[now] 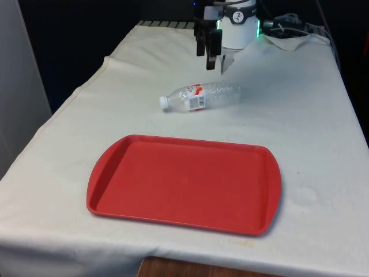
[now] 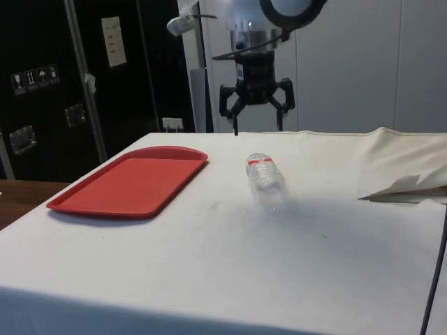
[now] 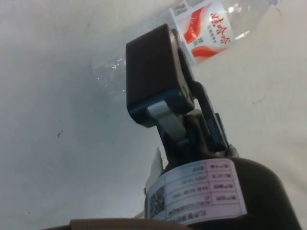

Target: Place the bottle upright on the tray.

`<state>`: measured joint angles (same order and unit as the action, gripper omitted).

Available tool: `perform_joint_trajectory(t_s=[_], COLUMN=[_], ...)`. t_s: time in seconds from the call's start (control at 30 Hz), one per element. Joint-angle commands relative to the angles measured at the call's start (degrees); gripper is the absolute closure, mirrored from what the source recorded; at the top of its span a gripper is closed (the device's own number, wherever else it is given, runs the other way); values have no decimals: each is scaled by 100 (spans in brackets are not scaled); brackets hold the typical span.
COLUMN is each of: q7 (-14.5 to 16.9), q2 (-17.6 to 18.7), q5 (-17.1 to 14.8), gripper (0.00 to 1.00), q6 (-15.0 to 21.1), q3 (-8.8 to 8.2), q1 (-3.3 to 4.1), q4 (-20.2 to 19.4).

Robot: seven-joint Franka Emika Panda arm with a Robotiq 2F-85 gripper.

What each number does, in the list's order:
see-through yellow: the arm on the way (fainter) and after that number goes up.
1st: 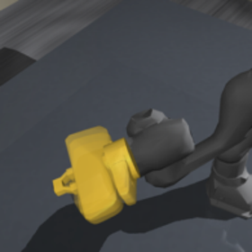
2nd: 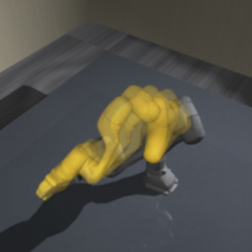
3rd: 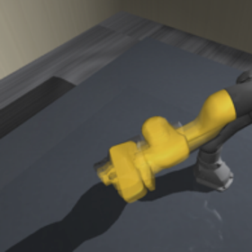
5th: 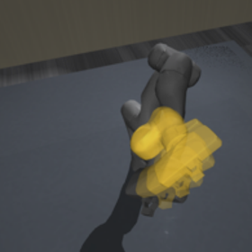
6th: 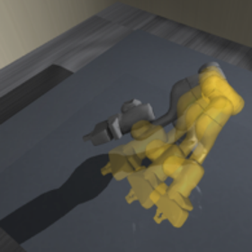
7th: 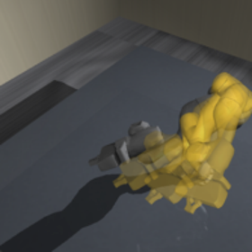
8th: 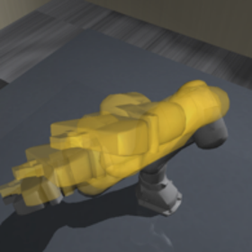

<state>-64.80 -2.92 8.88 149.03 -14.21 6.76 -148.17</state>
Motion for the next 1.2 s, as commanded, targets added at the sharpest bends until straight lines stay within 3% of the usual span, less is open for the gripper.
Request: perform_joint_trajectory(t_s=[0.0,0.17,0.2,0.23,0.33,0.5,0.53,0.57,0.77,0.8,0.83,0.97,1.1,1.17], q7=[183,521,395,579,705,791,693,831,997,854,1026,1134,1008,1066], q2=[23,132,143,149,201,264,281,292,401,390,424,567,642,602], q5=[-178,-332,-183,-361,-407,-418,-304,-430,-476,-304,-487,-510,-321,-418], gripper=[0,0,0,0,0,0,0,0,0,0,0,0,0,0], q6=[109,246,172,264,315,378,298,401,487,407,498,550,516,521], q3=[-34,-201,-206,-223,-281,-309,-315,-327,-407,-418,-418,-481,-521,-498], q1=[6,-11,-11,-11,-6,-23,-23,-29,-40,-40,-40,-57,-52,-46], q4=[-23,-29,6,-23,-29,-23,6,-29,-11,6,-6,69,126,97])
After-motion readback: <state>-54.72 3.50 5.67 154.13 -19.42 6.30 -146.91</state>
